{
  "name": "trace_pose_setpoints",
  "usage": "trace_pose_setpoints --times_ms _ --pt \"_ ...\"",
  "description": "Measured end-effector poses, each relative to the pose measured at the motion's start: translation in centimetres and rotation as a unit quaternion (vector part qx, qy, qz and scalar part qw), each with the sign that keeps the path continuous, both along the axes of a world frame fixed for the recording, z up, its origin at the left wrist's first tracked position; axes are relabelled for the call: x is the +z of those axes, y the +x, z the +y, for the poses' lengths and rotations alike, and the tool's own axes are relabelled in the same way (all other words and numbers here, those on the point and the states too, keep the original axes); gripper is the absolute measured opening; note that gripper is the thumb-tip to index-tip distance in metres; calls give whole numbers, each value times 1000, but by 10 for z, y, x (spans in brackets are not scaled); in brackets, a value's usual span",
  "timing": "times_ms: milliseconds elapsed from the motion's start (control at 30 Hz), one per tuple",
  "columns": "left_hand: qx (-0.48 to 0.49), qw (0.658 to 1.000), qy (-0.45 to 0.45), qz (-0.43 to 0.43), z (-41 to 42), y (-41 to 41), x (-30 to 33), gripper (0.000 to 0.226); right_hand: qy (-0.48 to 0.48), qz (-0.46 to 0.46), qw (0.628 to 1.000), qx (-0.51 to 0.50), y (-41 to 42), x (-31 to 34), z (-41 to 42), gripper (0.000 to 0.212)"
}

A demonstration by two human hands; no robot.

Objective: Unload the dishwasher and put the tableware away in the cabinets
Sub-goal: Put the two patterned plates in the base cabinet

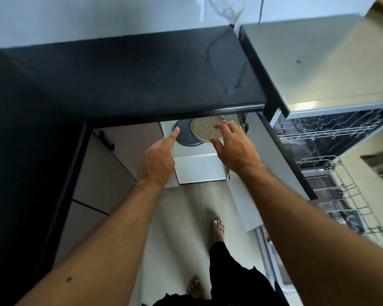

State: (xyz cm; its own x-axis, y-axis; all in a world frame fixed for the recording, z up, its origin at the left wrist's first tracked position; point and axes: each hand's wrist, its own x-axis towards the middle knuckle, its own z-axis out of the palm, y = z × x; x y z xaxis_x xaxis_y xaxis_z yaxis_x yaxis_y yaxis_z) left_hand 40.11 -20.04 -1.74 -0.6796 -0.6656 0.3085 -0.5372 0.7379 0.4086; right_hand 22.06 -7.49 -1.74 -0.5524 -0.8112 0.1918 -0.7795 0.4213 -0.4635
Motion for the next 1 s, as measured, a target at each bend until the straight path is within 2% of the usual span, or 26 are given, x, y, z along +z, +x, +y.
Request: trace_pose_setpoints --times_ms 100,167,233,333,467,600,1000 --pt "12 1000 0 19 13 14 26 74 -2 10 1000 -12 13 29 30 47" --pt "19 999 -16 43 23 18 35 67 4 7 1000 -24 19 40 46 47" --pt "31 998 -15 42 36 21 40 48 10 3 999 -30 23 49 60 46" --pt "27 999 32 22 62 22 41 62 25 -2 999 -35 25 60 79 48" --pt "-24 998 -34 52 86 20 39 54 42 5 999 -35 21 75 98 48" --pt "-29 995 -89 21 86 13 45 57 51 -20 997 -52 3 79 116 48" --pt "-11 998 -58 -22 149 -22 24 57 68 -48 996 -41 -40 58 176 48"
